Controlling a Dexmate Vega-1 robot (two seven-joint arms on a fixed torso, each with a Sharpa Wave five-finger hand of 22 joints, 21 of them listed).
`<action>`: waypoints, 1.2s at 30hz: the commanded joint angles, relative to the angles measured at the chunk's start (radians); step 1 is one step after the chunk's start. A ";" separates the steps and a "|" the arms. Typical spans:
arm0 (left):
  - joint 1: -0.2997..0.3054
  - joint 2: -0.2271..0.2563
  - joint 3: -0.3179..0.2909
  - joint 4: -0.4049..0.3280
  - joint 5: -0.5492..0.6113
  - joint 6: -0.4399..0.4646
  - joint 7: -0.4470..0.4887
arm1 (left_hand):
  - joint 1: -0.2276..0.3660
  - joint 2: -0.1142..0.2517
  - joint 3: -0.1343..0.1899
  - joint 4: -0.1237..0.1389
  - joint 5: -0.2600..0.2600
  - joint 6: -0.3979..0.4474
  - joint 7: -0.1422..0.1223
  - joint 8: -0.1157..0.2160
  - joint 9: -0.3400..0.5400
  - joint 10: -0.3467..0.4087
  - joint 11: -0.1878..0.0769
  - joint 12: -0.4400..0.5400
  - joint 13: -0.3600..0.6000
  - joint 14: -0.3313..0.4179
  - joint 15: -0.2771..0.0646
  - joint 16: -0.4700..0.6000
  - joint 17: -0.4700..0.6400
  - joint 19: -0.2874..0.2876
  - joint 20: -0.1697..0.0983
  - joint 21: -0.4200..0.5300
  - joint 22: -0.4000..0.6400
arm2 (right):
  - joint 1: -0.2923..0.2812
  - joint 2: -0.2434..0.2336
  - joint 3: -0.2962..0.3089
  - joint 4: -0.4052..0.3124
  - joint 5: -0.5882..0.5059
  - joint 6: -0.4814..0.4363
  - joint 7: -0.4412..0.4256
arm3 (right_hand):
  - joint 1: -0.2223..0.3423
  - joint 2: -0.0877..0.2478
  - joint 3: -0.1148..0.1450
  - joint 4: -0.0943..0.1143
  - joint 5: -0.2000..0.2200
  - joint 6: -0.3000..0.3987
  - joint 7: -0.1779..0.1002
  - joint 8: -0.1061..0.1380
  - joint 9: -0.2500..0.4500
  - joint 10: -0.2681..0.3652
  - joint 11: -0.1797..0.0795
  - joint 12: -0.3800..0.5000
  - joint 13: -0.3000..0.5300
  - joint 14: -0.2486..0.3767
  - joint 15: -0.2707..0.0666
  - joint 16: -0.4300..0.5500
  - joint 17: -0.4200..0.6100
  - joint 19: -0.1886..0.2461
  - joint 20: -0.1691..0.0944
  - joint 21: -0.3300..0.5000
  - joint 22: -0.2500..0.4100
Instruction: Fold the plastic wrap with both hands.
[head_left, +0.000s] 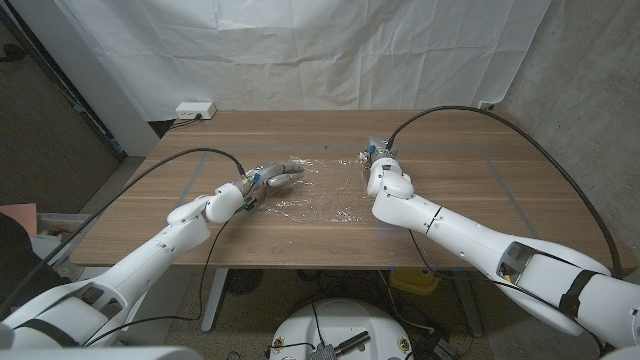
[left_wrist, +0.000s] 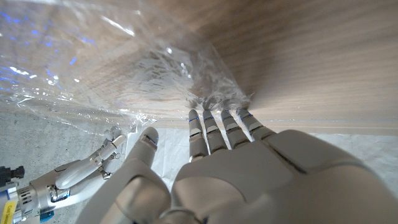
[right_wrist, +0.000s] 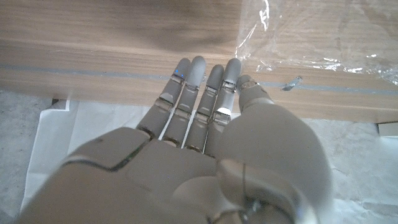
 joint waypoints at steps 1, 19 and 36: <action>0.000 0.001 0.002 -0.001 0.003 0.002 0.003 | -0.001 0.003 0.000 0.003 0.007 0.000 0.003 0.005 0.000 -0.005 -0.002 0.000 0.004 -0.005 -0.036 0.005 0.005 0.003 0.008 0.005 0.005 | -0.077 0.011 0.175 -0.102 0.158 0.121 0.047 | 0.019 0.001 0.003 -0.008 -0.007 0.017 0.009 0.004 -0.002 0.012 0.011 0.012 0.000 0.013 -0.114 0.015 0.004 0.007 0.012 0.010 -0.001; -0.003 -0.003 0.002 0.013 0.000 -0.004 0.015 | -0.001 0.003 0.000 0.002 0.008 -0.001 0.002 0.005 0.000 -0.005 0.000 0.000 0.003 -0.006 -0.036 0.004 0.004 0.003 0.009 0.002 0.005 | -0.070 0.091 0.246 -0.005 0.357 0.253 0.087 | 0.049 0.004 0.005 -0.016 -0.024 0.031 0.020 0.007 0.001 0.023 0.024 0.024 -0.006 0.025 -0.107 0.034 0.007 0.011 0.016 0.023 -0.007; 0.007 -0.001 -0.003 0.015 -0.007 -0.008 0.025 | -0.001 0.004 0.000 0.002 0.008 -0.002 0.001 0.005 0.000 -0.007 0.001 0.000 0.003 -0.006 -0.036 0.004 0.004 0.002 0.009 0.000 0.005 | -0.034 0.169 0.231 0.095 0.418 0.352 0.061 | 0.066 0.004 0.004 -0.016 -0.038 0.040 0.030 0.008 0.002 0.031 0.034 0.031 -0.015 0.031 -0.104 0.050 0.009 0.016 0.022 0.041 -0.005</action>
